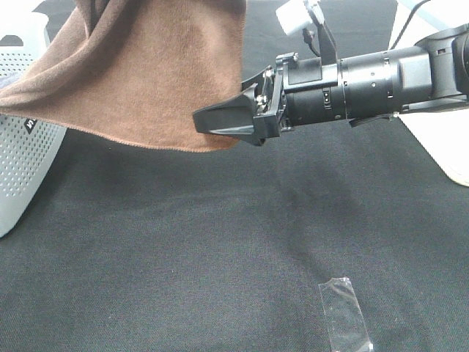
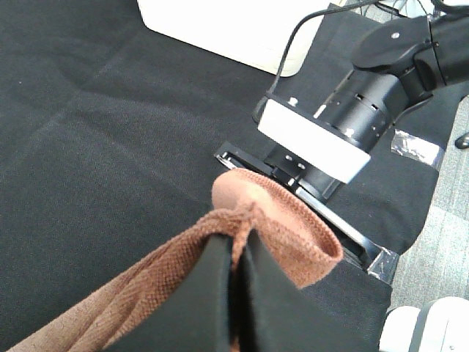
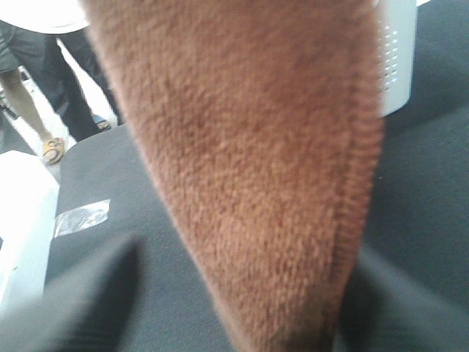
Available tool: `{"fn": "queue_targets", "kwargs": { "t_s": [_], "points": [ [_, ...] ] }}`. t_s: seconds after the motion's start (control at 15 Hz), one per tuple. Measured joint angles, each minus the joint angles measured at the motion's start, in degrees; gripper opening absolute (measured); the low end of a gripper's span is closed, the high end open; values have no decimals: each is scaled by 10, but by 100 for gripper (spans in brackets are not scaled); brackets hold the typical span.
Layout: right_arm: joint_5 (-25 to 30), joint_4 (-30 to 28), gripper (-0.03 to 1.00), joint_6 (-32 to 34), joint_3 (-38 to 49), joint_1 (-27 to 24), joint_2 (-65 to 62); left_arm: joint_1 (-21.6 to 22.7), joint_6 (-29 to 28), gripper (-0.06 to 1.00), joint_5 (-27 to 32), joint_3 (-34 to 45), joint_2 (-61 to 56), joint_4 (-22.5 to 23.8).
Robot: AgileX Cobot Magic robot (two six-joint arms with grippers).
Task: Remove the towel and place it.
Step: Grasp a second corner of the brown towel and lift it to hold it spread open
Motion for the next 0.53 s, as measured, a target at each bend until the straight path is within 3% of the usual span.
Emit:
{"fn": "queue_targets", "kwargs": {
  "t_s": [0.33,0.4,0.53],
  "points": [
    [1,-39,6,53,0,0,-4,0,-5,0,0,0,0,0],
    [1,-54,0,70,0,0,-10,0,-5,0,0,0,0,0],
    [1,-87,0,104,0,0,-35,0,-7,0,0,0,0,0]
  ]
}}
